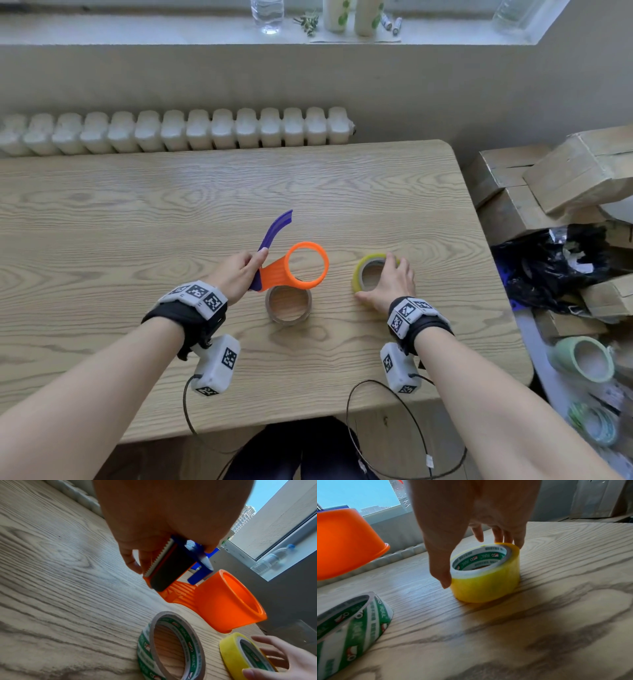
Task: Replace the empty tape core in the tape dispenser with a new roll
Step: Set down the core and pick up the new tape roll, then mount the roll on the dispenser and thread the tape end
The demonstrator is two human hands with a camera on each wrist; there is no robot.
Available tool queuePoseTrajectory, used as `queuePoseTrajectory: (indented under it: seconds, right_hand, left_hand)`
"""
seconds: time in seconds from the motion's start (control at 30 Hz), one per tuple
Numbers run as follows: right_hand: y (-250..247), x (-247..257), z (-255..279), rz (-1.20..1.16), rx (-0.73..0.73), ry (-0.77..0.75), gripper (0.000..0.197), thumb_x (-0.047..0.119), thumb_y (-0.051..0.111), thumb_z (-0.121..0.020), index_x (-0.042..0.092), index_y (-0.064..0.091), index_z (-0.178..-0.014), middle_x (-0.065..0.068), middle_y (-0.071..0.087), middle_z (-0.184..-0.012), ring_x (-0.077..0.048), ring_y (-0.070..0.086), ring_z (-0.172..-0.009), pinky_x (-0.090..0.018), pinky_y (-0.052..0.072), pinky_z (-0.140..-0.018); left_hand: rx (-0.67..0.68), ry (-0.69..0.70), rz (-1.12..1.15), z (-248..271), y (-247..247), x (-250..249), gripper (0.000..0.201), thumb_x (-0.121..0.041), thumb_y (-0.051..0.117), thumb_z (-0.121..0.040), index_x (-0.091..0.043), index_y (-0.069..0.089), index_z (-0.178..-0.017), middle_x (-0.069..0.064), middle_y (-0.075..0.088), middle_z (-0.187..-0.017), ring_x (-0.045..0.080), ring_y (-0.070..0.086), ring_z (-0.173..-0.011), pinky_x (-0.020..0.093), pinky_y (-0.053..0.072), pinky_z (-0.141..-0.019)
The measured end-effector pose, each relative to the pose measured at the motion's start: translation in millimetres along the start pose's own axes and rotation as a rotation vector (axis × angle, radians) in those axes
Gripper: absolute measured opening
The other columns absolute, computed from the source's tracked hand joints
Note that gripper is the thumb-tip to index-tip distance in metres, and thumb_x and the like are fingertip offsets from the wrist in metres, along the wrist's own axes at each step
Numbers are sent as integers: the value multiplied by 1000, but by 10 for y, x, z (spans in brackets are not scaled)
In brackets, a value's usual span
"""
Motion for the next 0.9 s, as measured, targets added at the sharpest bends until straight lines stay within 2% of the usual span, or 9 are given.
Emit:
queuePoseTrajectory:
  seconds: [0.1, 0.23, 0.3, 0.37, 0.5, 0.57, 0.63, 0.77, 0.9]
  right_hand:
    - [-131, 94, 44, -46, -62, -63, 109, 42, 82, -57, 9, 21, -141, -19, 31, -143, -35, 28, -133, -42, 28, -111]
    - [-458, 341, 103, -126, -167, -174, 108, 43, 81, -53, 10, 26, -140, -16, 38, -138, -33, 33, -130, -41, 29, -110]
    - [-662, 493, 147, -160, -213, -222, 107, 45, 80, -54, 11, 27, -140, -15, 39, -138, -32, 34, -130, -41, 30, -109]
    - [-851, 648, 206, -201, -246, -276, 107, 47, 80, -55, 12, 26, -141, -13, 38, -139, -31, 34, -130, -41, 30, -110]
    - [-1082, 979, 373, -233, -270, -428, 104, 50, 79, -56, 13, 29, -140, -10, 40, -138, -28, 36, -128, -39, 32, -109]
    - [-1097, 1133, 461, -229, -252, -514, 100, 49, 79, -56, 14, 33, -137, -9, 43, -134, -25, 39, -123, -37, 34, -106]
    - [-1062, 1265, 552, -192, -215, -597, 99, 52, 77, -55, 16, 33, -137, -6, 44, -133, -23, 39, -122, -39, 36, -105]
    - [-938, 1423, 689, -79, -180, -691, 102, 53, 77, -54, 19, 30, -138, -7, 41, -135, -24, 37, -123, -40, 36, -105]
    - [-874, 1502, 770, -13, -192, -726, 102, 49, 78, -57, 17, 27, -139, -10, 37, -140, -27, 33, -129, -42, 33, -109]
  left_hand:
    - [-12, -28, -9, 12, -25, -16, 64, -51, 32, -93, 5, 60, -84, 10, 61, -72, 27, 55, -70, 44, 46, -82]
    - [-34, -27, 24, 22, -105, -114, 70, -59, 31, -88, 5, 60, -81, 13, 61, -70, 37, 62, -75, 46, 47, -81]
    - [-58, -7, 12, 29, -165, -221, 63, -54, 32, -92, 1, 60, -79, 15, 62, -71, 35, 60, -73, 40, 45, -77]
    - [-82, 8, 8, 33, -232, -312, 59, -50, 32, -94, 0, 59, -78, 18, 64, -73, 34, 59, -74, 40, 43, -75]
    - [-116, 11, -5, 80, -344, -473, 49, -46, 34, -94, -14, 44, -59, 2, 50, -59, 25, 48, -65, 35, 32, -62]
    - [-137, 13, -16, 89, -377, -523, 48, -47, 35, -94, -15, 43, -59, 1, 50, -60, 25, 49, -66, 34, 32, -63]
    - [-137, 22, -38, 110, -405, -558, 50, -51, 34, -92, -15, 46, -60, 1, 53, -61, 26, 51, -66, 33, 34, -67]
    - [-127, 40, -57, 175, -467, -616, 56, -53, 33, -92, -14, 51, -55, 8, 62, -63, 27, 57, -64, 37, 42, -70]
    - [-151, 64, -32, 246, -541, -671, 57, -55, 33, -91, -12, 48, -56, 9, 60, -61, 27, 56, -61, 35, 41, -64]
Point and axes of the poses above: each hand's wrist, its own z-axis away from the middle knuckle, its own y-axis out of the palm, x = y × z, the point moved 4 cm from there along -z, towards the middle knuckle
